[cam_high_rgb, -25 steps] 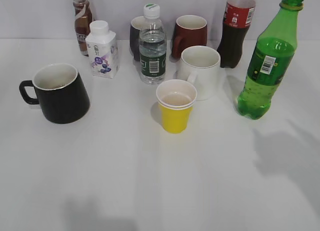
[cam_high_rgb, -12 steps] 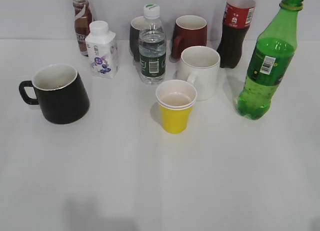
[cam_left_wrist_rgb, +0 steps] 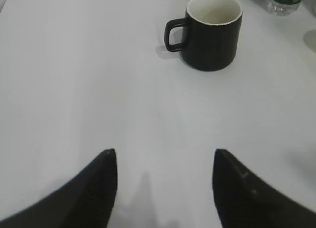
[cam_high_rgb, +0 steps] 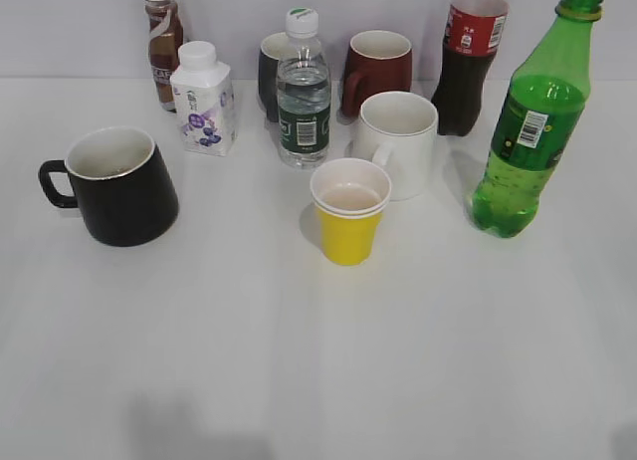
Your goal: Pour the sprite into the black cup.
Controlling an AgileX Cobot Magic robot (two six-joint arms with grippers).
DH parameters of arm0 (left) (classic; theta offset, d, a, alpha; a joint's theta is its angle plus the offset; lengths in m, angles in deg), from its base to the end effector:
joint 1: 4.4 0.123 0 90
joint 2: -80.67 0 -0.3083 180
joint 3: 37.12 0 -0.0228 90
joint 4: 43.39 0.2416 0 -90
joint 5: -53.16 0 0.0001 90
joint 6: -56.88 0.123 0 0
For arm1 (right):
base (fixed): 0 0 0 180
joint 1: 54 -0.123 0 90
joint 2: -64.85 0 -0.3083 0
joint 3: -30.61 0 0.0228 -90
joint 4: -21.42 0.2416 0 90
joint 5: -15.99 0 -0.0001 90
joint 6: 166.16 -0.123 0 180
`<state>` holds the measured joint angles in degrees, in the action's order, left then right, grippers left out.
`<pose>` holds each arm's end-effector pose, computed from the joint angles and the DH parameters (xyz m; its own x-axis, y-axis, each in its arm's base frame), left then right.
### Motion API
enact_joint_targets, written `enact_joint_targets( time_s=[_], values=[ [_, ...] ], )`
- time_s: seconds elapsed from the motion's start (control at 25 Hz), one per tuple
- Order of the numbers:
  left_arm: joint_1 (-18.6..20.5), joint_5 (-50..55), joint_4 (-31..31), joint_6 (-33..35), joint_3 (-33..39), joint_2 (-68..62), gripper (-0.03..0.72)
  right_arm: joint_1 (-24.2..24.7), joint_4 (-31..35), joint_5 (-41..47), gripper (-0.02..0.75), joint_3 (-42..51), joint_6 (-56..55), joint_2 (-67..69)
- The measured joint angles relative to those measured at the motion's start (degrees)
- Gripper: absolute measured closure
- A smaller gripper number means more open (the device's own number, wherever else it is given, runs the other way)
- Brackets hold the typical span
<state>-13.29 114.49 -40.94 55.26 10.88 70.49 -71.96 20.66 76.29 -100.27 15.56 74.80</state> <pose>-0.0025 0.0051 0.2637 -0.4873 0.0684 -0.8706 0.1184 0.9929 0.0117 -0.0005 -0.0017 0.2596 -0.4553 -0.1860 -0.8707 -0.3156 0.9481 -0.0375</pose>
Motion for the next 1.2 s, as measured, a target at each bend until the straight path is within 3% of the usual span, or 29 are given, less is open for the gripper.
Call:
enact_joint_targets(
  time_s=[0.16, 0.4, 0.56, 0.72, 1.2],
  values=[
    [0.0, 0.0, 0.0, 0.0, 0.0, 0.0, 0.218, 0.8, 0.0, -0.3, 0.162, 0.0, 0.0, 0.0],
    [0.2, -0.1, 0.0, 0.0, 0.0, 0.1, 0.218, 10.8, 0.0, -0.6, 0.162, 0.0, 0.0, -1.1],
    [2.8, -0.2, 0.1, 0.0, 0.0, 2.5, 0.218, 15.4, 0.0, -0.7, 0.162, 0.0, 0.0, -3.0],
    [4.8, -0.2, 0.4, 0.0, 0.1, 3.4, 0.218, 16.0, 0.1, -0.7, 0.162, 0.1, 0.0, -3.1],
    [4.8, -0.2, 0.4, 0.0, 0.1, 3.4, 0.241, 16.0, 0.2, -0.7, 0.163, 0.1, 0.0, -3.2]
  ],
)
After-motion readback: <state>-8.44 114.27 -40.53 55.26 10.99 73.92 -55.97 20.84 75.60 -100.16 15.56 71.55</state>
